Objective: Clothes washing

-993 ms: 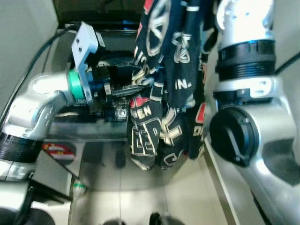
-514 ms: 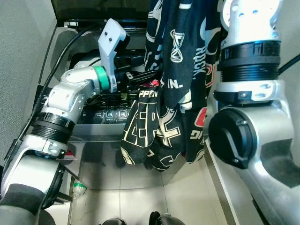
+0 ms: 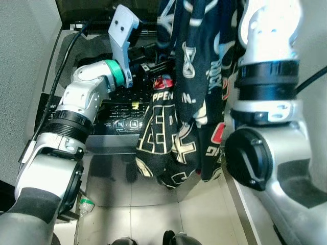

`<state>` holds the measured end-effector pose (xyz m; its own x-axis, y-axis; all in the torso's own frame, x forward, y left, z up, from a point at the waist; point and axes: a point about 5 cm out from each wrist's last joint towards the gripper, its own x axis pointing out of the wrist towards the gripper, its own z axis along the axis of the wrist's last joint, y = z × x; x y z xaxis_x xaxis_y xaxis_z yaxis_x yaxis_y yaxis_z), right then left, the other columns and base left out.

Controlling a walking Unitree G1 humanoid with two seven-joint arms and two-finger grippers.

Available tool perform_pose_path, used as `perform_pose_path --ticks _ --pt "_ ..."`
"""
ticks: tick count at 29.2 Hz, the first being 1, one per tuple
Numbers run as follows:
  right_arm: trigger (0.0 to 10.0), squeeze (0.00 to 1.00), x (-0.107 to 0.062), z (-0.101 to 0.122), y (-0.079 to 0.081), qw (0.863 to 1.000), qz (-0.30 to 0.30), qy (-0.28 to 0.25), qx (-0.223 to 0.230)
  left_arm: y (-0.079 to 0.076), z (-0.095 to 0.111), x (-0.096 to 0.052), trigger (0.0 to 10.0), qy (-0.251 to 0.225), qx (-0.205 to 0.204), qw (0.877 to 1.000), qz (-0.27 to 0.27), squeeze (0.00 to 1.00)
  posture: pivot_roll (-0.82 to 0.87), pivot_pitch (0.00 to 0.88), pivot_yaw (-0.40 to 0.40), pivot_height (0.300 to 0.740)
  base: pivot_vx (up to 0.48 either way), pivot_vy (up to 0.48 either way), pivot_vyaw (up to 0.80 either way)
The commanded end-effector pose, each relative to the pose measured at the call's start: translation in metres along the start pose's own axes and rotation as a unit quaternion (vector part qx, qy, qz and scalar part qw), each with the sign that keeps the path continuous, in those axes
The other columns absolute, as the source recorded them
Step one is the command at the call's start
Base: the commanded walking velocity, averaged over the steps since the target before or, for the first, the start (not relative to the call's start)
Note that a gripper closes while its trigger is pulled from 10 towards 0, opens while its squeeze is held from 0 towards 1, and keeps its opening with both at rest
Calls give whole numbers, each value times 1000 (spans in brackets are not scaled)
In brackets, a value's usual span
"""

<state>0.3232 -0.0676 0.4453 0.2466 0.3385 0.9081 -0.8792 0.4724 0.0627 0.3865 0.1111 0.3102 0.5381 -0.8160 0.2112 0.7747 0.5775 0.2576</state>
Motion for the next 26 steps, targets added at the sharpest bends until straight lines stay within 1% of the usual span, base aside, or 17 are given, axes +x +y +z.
perform_pose_path --ticks 1,5,7,8,9,10,11,12,14,15,17,18,20,22,24,25,26 --pt "10000 0 -4 -5 11 999 25 18 14 5 0 -6 0 -10 1 1000 17 0 121 67 24 740 0 0 0" --pt "10000 0 -12 -9 13 999 32 34 24 8 1 -7 0 -14 6 1000 27 0 121 67 24 740 0 0 0" --pt "10000 0 -37 -23 14 994 60 95 19 41 4 -24 0 16 75 981 179 0 115 76 32 740 0 0 0" --pt "10000 0 -37 -23 14 994 60 95 19 41 4 -24 0 16 75 981 179 0 115 76 32 740 0 0 0" --pt "10000 0 -45 -29 9 991 57 117 5 60 6 -40 9608 49 116 953 275 0 115 76 32 740 0 0 0" --pt "10000 0 -45 -29 9 991 57 117 5 60 6 -40 9608 49 116 953 275 0 115 76 32 740 0 0 0" --pt "10000 0 -50 -34 3 990 51 131 -2 76 11 -57 10000 68 147 921 355 0 115 76 32 740 0 0 0" --pt "10000 0 -50 -34 3 990 51 131 -2 76 11 -57 10000 68 147 921 355 0 115 76 32 740 0 0 0" --pt "10000 0 -53 -44 -11 987 31 154 -42 100 28 -93 10000 98 206 850 474 0 132 79 25 740 0 0 0" --pt "10000 0 -53 -44 -11 987 31 154 -42 100 28 -93 10000 98 206 850 474 0 132 79 25 740 0 0 0" --pt "10000 0 -59 -61 -19 974 27 195 -109 114 48 -123 10000 104 252 797 539 0 138 82 25 740 0 0 0" --pt "10000 0 -59 -61 -19 974 27 195 -109 114 48 -123 10000 104 252 797 539 0 138 82 25 740 0 0 0" --pt "10000 0 -63 -85 -21 946 12 245 -213 122 68 -145 10000 104 299 754 576 0 140 85 27 740 0 0 0" --pt "10000 0 -63 -93 -19 935 6 258 -244 124 71 -150 10000 107 304 748 580 0 140 85 27 740 0 0 0" --pt "10000 0 -63 -115 -16 897 -18 310 -315 123 57 -146 10000 150 298 777 533 0 148 85 29 740 0 0 0" --pt "10000 0 -63 -115 -16 897 -18 310 -315 123 57 -146 10000 150 298 777 533 0 148 85 29 740 0 0 0" --pt "10000 0 -65 -129 -12 885 -18 337 -321 119 39 -139 10000 181 267 811 488 0 152 86 28 740 0 0 0"
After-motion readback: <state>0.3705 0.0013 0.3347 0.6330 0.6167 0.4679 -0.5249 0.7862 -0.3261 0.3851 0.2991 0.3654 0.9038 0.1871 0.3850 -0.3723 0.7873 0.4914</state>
